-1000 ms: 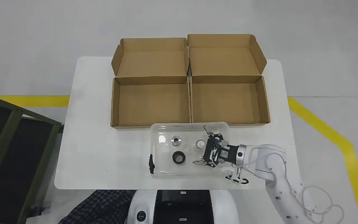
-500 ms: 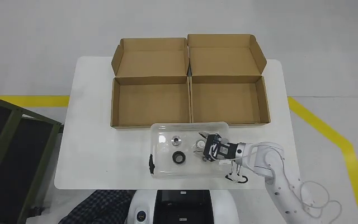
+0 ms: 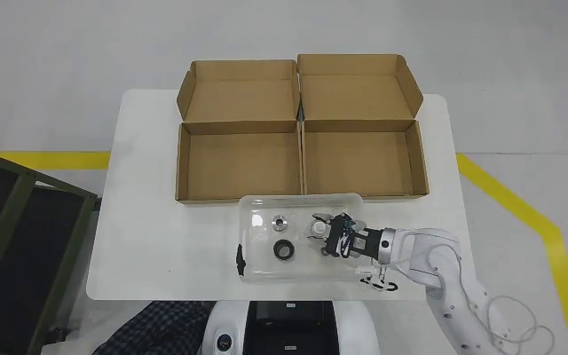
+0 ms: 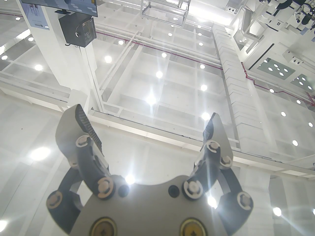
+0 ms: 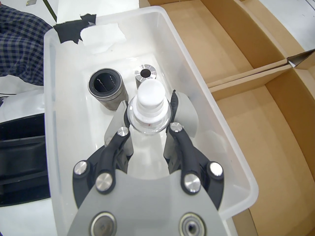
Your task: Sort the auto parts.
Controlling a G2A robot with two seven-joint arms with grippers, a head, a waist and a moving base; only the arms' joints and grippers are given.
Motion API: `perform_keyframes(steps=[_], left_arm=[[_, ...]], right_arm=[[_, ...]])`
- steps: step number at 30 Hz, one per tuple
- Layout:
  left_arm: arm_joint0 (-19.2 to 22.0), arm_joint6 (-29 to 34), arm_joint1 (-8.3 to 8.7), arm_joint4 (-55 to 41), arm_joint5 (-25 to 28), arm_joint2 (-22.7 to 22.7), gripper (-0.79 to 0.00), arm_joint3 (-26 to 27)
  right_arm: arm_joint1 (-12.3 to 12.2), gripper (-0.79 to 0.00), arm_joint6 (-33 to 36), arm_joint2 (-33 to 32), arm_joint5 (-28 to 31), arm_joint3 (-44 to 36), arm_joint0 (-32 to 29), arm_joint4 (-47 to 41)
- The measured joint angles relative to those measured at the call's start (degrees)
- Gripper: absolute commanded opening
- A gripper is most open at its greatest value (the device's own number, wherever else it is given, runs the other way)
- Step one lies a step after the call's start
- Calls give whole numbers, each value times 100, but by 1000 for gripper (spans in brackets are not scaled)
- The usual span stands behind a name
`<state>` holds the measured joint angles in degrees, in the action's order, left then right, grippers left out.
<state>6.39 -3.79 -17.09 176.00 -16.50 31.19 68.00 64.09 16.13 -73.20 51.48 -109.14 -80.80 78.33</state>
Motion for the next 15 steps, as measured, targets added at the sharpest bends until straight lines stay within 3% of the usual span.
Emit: perform_keyframes(steps=[8, 15], left_arm=[[0, 0, 0, 0, 0, 0, 0, 0], [0, 0, 0, 0, 0, 0, 0, 0]], right_arm=[[-31, -785, -388, -83, 185, -58, 68, -613], [-38, -785, -1190, -359, -13, -4, -29, -1553]])
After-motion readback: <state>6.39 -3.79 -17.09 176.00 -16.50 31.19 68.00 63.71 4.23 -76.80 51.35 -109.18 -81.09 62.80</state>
